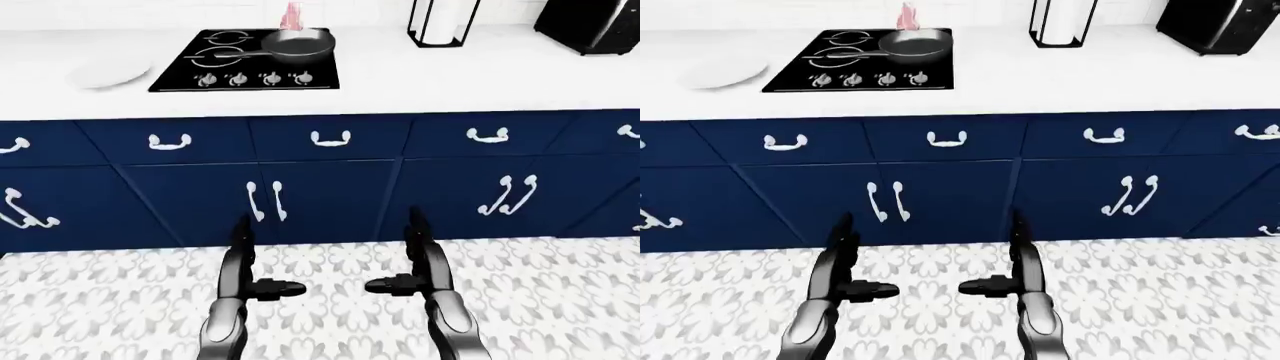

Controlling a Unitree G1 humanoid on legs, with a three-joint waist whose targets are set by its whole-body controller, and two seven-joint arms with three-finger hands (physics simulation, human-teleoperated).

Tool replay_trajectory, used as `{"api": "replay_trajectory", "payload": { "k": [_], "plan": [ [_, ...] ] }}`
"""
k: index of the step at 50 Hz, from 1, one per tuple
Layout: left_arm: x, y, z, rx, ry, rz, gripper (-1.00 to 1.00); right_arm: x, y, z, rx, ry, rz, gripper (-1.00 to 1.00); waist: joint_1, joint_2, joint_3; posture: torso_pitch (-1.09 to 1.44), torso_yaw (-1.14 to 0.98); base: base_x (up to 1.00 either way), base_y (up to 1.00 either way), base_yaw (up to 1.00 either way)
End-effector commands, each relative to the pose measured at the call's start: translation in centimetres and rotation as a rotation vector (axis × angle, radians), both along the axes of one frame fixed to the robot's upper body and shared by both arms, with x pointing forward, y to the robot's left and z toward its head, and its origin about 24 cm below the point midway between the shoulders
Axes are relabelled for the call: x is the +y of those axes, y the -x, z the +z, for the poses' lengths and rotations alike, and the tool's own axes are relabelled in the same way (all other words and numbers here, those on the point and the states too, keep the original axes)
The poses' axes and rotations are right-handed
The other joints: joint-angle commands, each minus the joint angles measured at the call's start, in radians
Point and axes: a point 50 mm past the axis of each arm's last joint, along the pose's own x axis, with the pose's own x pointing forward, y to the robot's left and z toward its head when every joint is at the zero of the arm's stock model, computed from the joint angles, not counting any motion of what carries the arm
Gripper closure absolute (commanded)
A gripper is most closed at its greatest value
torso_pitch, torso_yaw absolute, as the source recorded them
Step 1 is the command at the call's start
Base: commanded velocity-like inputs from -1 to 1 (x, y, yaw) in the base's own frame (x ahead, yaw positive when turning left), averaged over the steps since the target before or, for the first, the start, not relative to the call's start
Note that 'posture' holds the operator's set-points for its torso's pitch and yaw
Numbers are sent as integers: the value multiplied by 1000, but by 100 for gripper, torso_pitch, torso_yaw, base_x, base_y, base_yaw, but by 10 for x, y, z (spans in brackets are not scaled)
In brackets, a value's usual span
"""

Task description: Pick the lamb chop from the pan and place it on the plate.

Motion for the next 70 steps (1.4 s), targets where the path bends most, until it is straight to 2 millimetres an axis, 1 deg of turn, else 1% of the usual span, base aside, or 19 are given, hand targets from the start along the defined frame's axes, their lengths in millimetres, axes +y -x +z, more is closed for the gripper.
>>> {"api": "replay_trajectory", "payload": {
  "k": [1,3,4,5,7,8,26,27,30,32,35,40,41,42,43,45,55,60,70],
  "plan": [
    [2,-8,35,-164,-9,12,-100,0,-9,38,-212,51,-30,-100,-2,-8,-1,0,0,0,0,0],
    [2,-7,36,-147,8,6,-100,-1,-7,37,-210,46,-32,-100,8,0,-63,0,0,0,0,0],
    [2,-6,35,-141,16,6,-100,0,-5,37,-212,40,-24,-100,8,0,-52,0,0,0,0,0],
    [3,-6,36,-136,20,6,-100,1,-5,35,-198,24,-12,-100,6,-6,-16,0,0,0,0,0],
    [2,-4,36,-126,28,-1,-100,3,-5,32,-187,-4,9,-100,7,-6,-68,0,0,0,0,0],
    [2,-5,35,-122,29,0,-100,4,-5,31,-186,-15,14,-100,7,-5,-74,0,0,0,0,0],
    [4,-4,33,-114,11,16,-100,9,0,27,-174,67,38,-100,6,-2,-89,0,0,0,0,0],
    [5,-3,33,-113,11,16,-100,9,0,27,-176,68,38,-100,6,4,-105,0,0,0,5,0],
    [5,-3,33,-109,12,16,-100,8,-1,26,-173,72,34,-100,4,3,-79,0,0,0,16,0],
    [5,-3,33,-107,12,17,-100,8,-1,26,-174,72,34,-100,-2,-19,-67,0,0,0,41,0],
    [5,-3,32,-101,10,15,-100,8,-2,25,-171,75,38,-100,-6,-31,-75,0,0,0,43,0],
    [5,-2,32,-100,5,14,-100,9,-2,22,-162,89,46,-100,-12,33,-52,0,0,0,43,0],
    [5,-2,31,-100,1,15,-100,9,-2,22,-162,88,47,-100,-12,66,-61,0,0,0,44,0],
    [5,-2,31,-100,1,15,-100,10,-2,22,-162,87,47,-100,-6,120,-78,0,0,0,45,0],
    [5,-2,32,-101,1,16,-100,9,-2,22,-162,87,48,-100,2,68,-67,0,0,0,43,0],
    [5,-2,32,-101,-1,16,-100,9,-2,22,-162,87,50,-100,7,65,-58,0,0,0,43,0],
    [5,-3,31,-100,-8,15,-100,10,-3,23,-166,88,59,-100,-5,-43,-49,0,0,0,40,0],
    [6,-3,31,-101,-9,19,-100,9,-1,24,-166,84,52,-100,24,-49,-68,0,0,0,0,0],
    [6,-3,31,-102,-13,19,-100,9,-1,23,-163,87,57,-100,12,-10,-87,0,0,0,0,0]
  ]
}}
